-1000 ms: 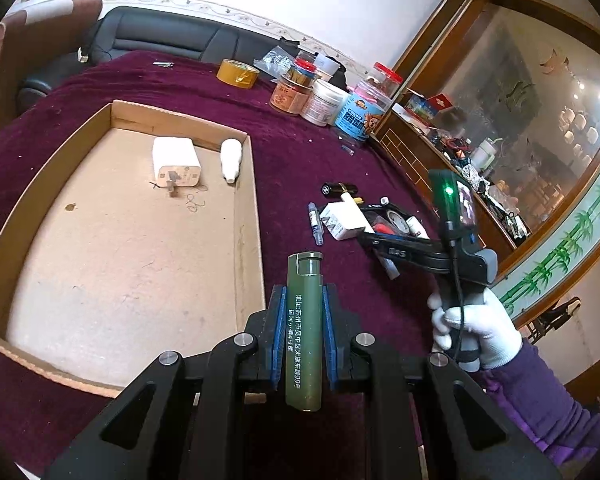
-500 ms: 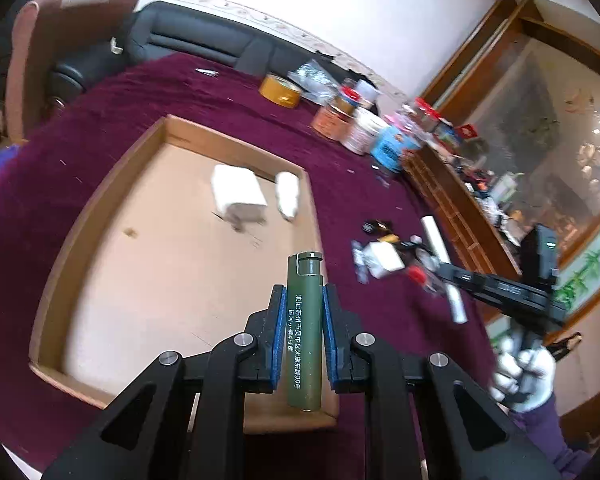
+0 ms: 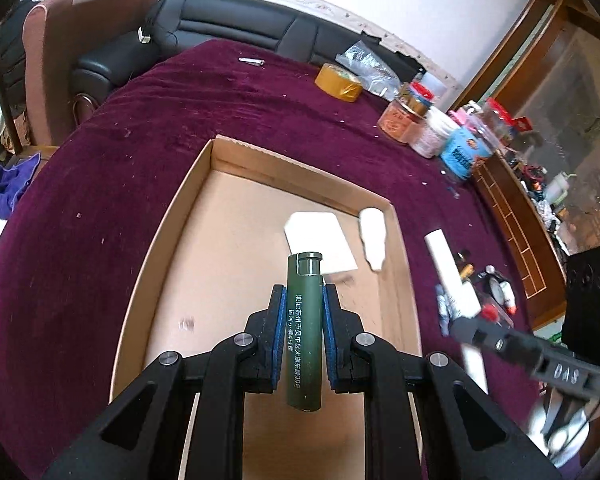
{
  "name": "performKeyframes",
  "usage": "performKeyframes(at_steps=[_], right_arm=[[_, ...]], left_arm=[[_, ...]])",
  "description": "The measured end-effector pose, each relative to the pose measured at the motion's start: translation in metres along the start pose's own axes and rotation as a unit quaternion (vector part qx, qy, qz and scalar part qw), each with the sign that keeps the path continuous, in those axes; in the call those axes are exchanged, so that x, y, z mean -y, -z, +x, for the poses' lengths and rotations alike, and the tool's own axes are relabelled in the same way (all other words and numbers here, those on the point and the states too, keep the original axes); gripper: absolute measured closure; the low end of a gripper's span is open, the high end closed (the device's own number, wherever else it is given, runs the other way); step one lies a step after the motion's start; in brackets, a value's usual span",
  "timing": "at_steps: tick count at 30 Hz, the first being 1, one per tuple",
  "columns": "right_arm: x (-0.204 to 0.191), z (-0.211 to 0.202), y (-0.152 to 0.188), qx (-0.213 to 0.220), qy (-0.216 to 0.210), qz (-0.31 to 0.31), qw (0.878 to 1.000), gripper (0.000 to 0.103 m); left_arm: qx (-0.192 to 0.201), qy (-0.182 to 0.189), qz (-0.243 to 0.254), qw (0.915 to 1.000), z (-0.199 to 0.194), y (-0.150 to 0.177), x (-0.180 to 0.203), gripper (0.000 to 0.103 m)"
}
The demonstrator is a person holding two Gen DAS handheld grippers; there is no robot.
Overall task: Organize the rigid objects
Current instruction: 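Carry the green tube toward the box with the left tool while the right tool grasps a white paint marker, then release the green tube in the box with the left tool while the right tool releases the marker beside it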
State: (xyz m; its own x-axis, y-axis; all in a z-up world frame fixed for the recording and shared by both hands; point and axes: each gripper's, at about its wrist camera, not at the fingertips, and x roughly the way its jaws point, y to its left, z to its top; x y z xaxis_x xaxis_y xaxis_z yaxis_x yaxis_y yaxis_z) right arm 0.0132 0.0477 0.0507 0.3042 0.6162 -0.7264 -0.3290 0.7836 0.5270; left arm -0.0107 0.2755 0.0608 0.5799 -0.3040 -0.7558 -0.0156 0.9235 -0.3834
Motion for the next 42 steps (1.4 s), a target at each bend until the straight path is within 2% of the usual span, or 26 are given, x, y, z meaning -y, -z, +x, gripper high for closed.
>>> performKeyframes(at_steps=[7,13,22,26,28,29,30,34,36,37,39,41,42], right_arm=[[-0.019,0.042,-0.013,-0.031,-0.022,0.013,0.999,0.091],[-0.033,0.08,-0.023,-0.06,-0.05,0.021,0.997,0.09],[-0.026,0.103,-0.032,-0.058,-0.003,0.019,0.998,0.09],[-0.025,0.104,-0.035,-0.049,0.025,0.007,0.998,0.09],[-0.023,0.102,-0.036,-0.039,0.035,0.009,0.999,0.089],[-0.022,0.099,-0.036,-0.038,0.032,0.011,0.999,0.089],[-0.022,0.096,-0.035,-0.037,0.027,0.011,0.999,0.088],[-0.026,0.072,-0.033,-0.012,0.022,-0.006,1.0,0.088],[-0.03,0.052,-0.031,0.008,0.027,-0.027,0.999,0.086],[-0.032,0.041,-0.029,0.02,0.031,-0.038,0.999,0.084],[-0.032,0.015,-0.023,0.049,0.043,-0.058,0.996,0.062],[-0.029,-0.014,-0.014,0.086,0.06,-0.076,0.992,0.052],[-0.028,-0.026,-0.009,0.103,0.071,-0.086,0.988,0.052]], left_arm=[[-0.019,-0.027,-0.012,0.9994,0.027,-0.023,-0.016,0.089],[-0.035,-0.028,-0.042,0.9981,0.044,-0.03,-0.037,0.089],[-0.033,-0.015,-0.055,0.9978,0.052,-0.041,-0.045,0.089],[-0.028,0.002,-0.069,0.9972,0.049,-0.042,-0.048,0.083],[-0.024,0.005,-0.071,0.9972,0.044,-0.042,-0.048,0.071],[-0.019,0.004,-0.073,0.9971,0.039,-0.042,-0.046,0.059],[-0.012,0.006,-0.074,0.9972,0.033,-0.042,-0.045,0.056],[0.004,0.012,-0.076,0.997,0.012,-0.037,-0.041,0.055],[0.009,0.011,-0.078,0.9968,0.0,-0.03,-0.037,0.05],[0.012,0.01,-0.077,0.9969,-0.005,-0.026,-0.034,0.049],[0.019,0.009,-0.068,0.9974,-0.014,-0.018,-0.023,0.049],[0.023,0.007,-0.056,0.9982,-0.023,-0.009,-0.008,0.049],[0.025,0.006,-0.049,0.9985,-0.026,-0.005,-0.001,0.047]])
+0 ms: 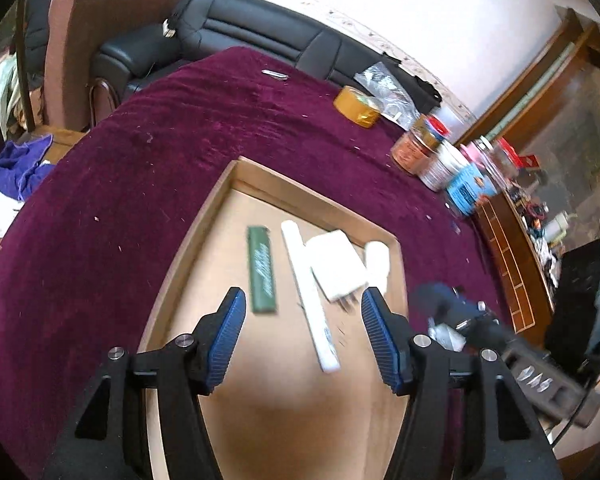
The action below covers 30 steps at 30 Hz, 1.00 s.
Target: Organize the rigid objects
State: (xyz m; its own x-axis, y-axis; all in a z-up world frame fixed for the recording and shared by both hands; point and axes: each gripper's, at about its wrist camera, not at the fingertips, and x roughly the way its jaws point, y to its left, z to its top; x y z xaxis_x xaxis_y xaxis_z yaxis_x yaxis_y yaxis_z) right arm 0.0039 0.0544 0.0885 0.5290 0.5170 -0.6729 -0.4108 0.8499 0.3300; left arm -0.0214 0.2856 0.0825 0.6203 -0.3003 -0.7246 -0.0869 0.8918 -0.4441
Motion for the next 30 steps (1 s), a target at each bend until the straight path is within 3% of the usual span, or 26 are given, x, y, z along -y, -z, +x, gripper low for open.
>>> performKeyframes(at_steps=[4,7,9,14,20,24,30], right_arm=[[0.014,-0.056,0.014,0.079,0.08,-0.046,0.993,0.051],[0.035,-0.09,0.028,0.14,0.138,-0.051,0.979,0.024],[0.062,-0.104,0.034,0.163,0.153,-0.039,0.974,0.018],[0.146,-0.11,0.042,0.139,0.181,0.076,0.971,0.018],[0.223,-0.124,0.056,0.149,0.229,0.161,0.948,0.018],[0.254,-0.123,0.071,0.156,0.234,0.197,0.939,0.018],[0.262,-0.124,0.075,0.155,0.215,0.216,0.94,0.018]], left_arm=[[0.013,0.009,0.039,0.9991,-0.013,0.025,0.039,0.042],[0.014,0.023,0.074,0.9969,-0.016,0.046,0.073,0.042],[0.007,0.039,0.086,0.9955,-0.014,0.059,0.092,0.042],[-0.029,0.067,0.097,0.9926,0.001,0.091,0.129,0.042],[-0.048,0.018,0.125,0.9908,0.017,0.117,0.154,0.042],[-0.041,-0.023,0.155,0.9868,0.026,0.128,0.17,0.042],[-0.052,-0.057,0.177,0.9811,0.055,0.143,0.189,0.042]])
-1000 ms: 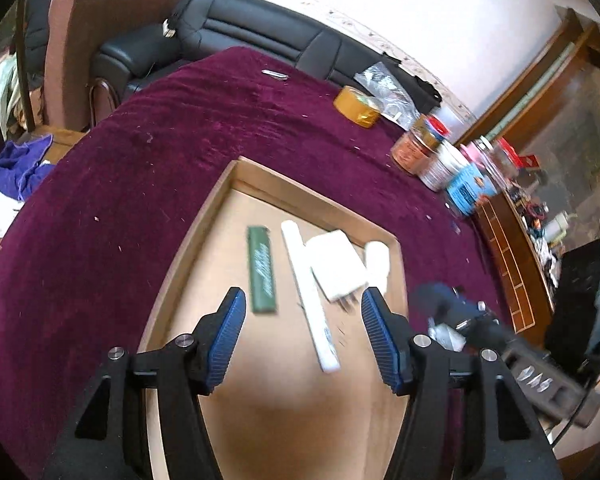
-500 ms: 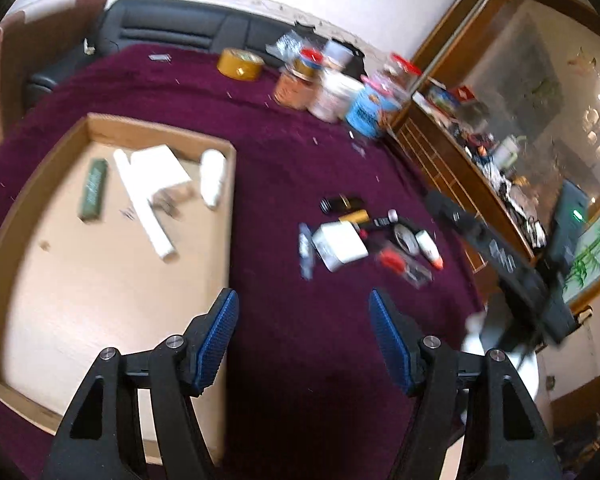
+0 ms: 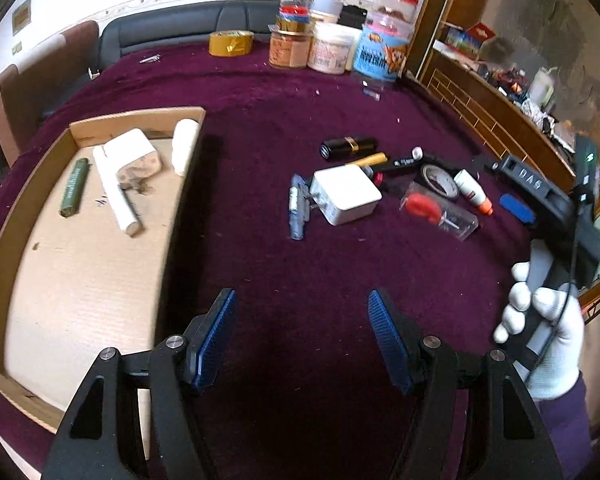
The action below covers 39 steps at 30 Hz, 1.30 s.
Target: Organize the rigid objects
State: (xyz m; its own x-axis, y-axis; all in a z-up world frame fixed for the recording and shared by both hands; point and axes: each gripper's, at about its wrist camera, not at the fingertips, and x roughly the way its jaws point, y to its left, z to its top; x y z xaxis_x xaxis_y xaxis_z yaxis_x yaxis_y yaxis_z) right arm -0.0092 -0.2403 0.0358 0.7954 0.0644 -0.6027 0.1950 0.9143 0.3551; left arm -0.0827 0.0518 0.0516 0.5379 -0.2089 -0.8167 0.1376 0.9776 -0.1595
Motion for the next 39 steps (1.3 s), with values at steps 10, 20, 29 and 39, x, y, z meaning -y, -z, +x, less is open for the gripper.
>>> performKeyframes(at_steps=[10,20,29,39], right_arm=[[-0.009,0.006,0.007,-0.019,-0.018,-0.018,0.999,0.018],[-0.006,0.016,0.009,-0.043,-0.015,-0.008,0.999,0.018],[-0.009,0.017,0.01,-0.042,-0.007,-0.014,0.999,0.018],[-0.003,0.022,0.01,-0.059,-0.004,0.002,0.998,0.018]], left_arm=[[-0.025,-0.057,0.034,0.9975,0.043,0.008,0.026,0.041],[-0.015,-0.064,0.058,0.9962,0.049,0.015,0.039,0.016],[-0.024,-0.058,0.066,0.9959,0.052,0.014,0.043,0.006],[-0.026,-0.056,0.067,0.9958,0.054,0.014,0.044,0.004]])
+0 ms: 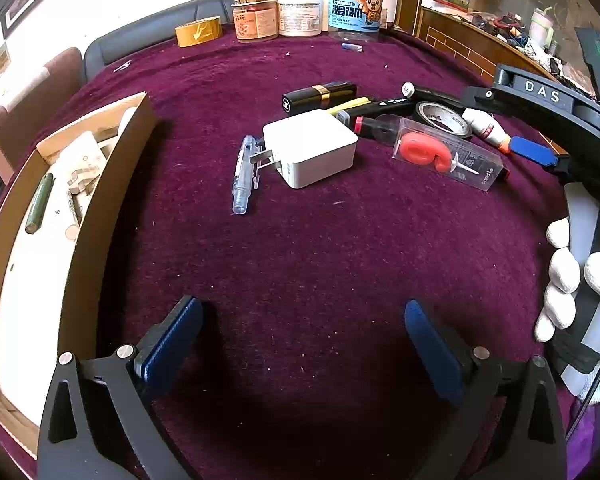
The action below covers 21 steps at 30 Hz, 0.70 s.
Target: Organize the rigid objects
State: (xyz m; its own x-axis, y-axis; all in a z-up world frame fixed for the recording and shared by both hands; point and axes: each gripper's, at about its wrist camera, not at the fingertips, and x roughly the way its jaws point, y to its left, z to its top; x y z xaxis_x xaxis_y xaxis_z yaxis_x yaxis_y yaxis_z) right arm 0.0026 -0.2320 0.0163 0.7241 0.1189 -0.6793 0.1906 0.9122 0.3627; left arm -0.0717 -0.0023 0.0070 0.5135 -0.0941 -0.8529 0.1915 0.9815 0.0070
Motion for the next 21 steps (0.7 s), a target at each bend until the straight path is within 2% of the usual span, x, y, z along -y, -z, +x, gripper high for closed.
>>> performKeyframes(at_steps=[11,13,15,17,21], right_arm=[[0.003,0.0,0.0,-0.001,-0.004,0.01,1.0,0.018],[0.003,0.0,0.0,-0.001,-0.006,0.012,1.0,0.018],[0.003,0.0,-0.001,0.0,-0.007,0.013,1.0,0.018],[0.003,-0.001,-0.001,0.001,-0.009,0.014,1.0,0.018],[0.006,0.0,-0.001,-0.003,-0.014,0.021,1.0,0.018]], left_arm=[[-0.003,0.002,0.003,1.0,0.001,0.001,0.0,0.002],[-0.006,0.025,-0.002,0.9997,-0.001,0.0,-0.005,0.003],[-0.015,0.088,-0.046,0.9949,-0.007,-0.006,-0.02,0.003],[-0.015,0.12,-0.078,0.9896,-0.011,-0.017,-0.031,0.003],[0.023,0.083,-0.059,0.9945,-0.023,-0.044,-0.03,0.003]])
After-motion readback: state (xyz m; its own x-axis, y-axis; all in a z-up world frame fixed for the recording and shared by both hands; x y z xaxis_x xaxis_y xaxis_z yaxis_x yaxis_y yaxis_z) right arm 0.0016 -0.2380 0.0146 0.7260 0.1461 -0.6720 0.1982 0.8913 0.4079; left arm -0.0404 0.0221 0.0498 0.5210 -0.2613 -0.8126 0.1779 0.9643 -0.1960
